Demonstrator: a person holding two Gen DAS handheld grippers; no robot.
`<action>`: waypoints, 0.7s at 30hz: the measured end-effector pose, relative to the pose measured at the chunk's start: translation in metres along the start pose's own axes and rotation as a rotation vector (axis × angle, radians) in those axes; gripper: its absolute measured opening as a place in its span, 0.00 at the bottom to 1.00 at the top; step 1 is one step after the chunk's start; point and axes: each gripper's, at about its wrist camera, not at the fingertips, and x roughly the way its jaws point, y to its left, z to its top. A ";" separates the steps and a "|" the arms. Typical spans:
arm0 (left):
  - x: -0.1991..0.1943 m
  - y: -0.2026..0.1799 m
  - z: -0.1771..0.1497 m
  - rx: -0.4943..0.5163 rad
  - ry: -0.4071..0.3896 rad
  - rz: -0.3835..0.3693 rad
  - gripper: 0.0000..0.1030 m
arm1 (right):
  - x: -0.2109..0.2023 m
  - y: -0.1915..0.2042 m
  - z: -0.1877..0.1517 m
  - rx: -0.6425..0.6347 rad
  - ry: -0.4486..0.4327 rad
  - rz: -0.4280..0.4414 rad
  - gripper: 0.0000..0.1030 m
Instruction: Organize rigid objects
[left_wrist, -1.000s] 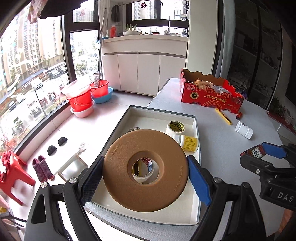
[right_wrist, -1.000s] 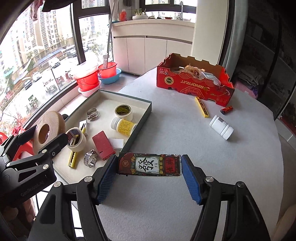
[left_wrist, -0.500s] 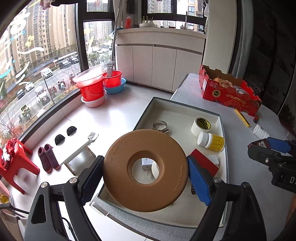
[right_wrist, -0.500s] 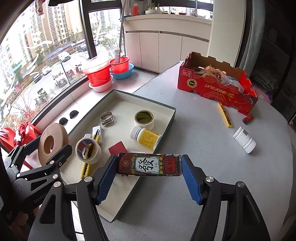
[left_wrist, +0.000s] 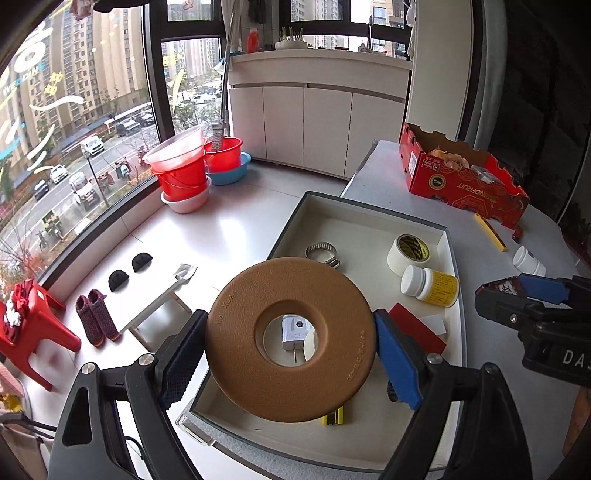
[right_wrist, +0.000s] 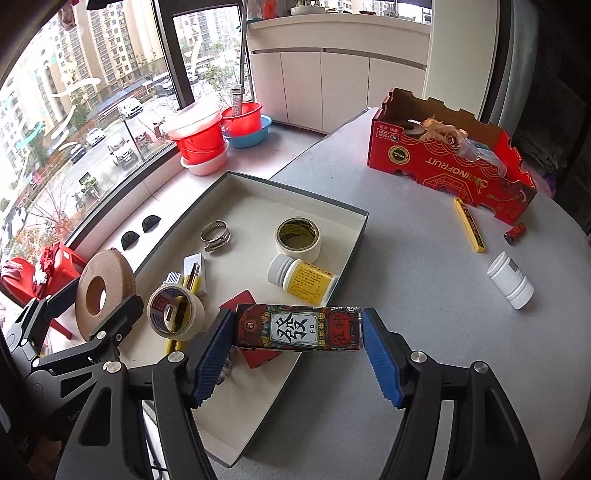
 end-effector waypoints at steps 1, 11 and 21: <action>0.002 -0.002 0.002 0.004 -0.002 -0.002 0.86 | 0.002 0.000 0.001 0.003 0.003 0.001 0.68; 0.023 -0.016 0.012 0.036 0.019 -0.003 0.86 | 0.019 -0.006 0.009 0.047 0.027 0.017 0.68; 0.048 -0.026 0.030 0.076 0.030 -0.013 0.86 | 0.033 -0.016 0.028 0.084 0.030 0.040 0.68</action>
